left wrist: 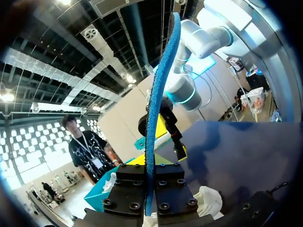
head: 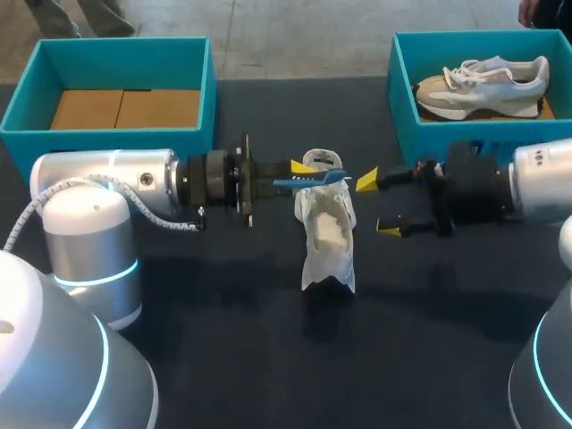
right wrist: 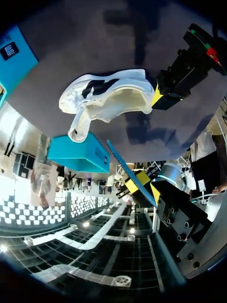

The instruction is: Take the shoe out of the shoebox, open the shoe tongue, remove and reinsert the insole, then place the shoe into the shoebox

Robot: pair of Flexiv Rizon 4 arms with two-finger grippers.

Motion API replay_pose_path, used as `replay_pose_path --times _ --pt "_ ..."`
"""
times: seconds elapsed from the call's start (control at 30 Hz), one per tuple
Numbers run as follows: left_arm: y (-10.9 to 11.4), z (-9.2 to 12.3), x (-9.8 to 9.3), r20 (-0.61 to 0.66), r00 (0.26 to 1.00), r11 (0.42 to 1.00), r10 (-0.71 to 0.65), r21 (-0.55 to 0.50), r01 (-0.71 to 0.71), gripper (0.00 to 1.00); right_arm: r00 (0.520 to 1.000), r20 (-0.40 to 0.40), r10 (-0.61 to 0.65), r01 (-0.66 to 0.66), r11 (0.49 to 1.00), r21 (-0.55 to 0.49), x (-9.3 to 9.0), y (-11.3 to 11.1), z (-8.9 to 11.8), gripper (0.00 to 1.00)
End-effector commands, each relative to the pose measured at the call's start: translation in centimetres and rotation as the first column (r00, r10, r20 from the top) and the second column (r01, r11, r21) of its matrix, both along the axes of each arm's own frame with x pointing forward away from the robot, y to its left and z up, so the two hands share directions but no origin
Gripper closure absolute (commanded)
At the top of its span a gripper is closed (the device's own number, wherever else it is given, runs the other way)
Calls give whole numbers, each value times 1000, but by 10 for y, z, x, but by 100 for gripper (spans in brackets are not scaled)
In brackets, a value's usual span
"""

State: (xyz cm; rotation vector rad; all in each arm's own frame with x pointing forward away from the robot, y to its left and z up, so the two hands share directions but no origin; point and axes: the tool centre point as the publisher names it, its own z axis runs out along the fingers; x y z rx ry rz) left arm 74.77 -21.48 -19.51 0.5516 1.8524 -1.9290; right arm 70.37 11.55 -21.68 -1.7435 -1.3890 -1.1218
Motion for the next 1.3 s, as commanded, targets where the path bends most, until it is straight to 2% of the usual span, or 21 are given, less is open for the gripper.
replay_pose_path --times 0.03,0.23,0.47,1.3 --pt "0 -8 -4 -20 1000 1000 -4 5 4 100 1000 -15 -12 12 999 -29 -9 7 -10 0" --pt "0 -22 -9 -69 998 1000 -4 0 4 100 999 -51 -18 17 1000 -23 -19 5 -23 0" --pt "2 -27 -11 -96 995 1000 3 -11 -4 100 995 -89 -49 46 998 -41 -28 2 -32 0" --pt "2 -27 -12 -96 995 1000 5 -10 -6 100 995 -89 -49 46 998 -41 -28 2 -32 0"
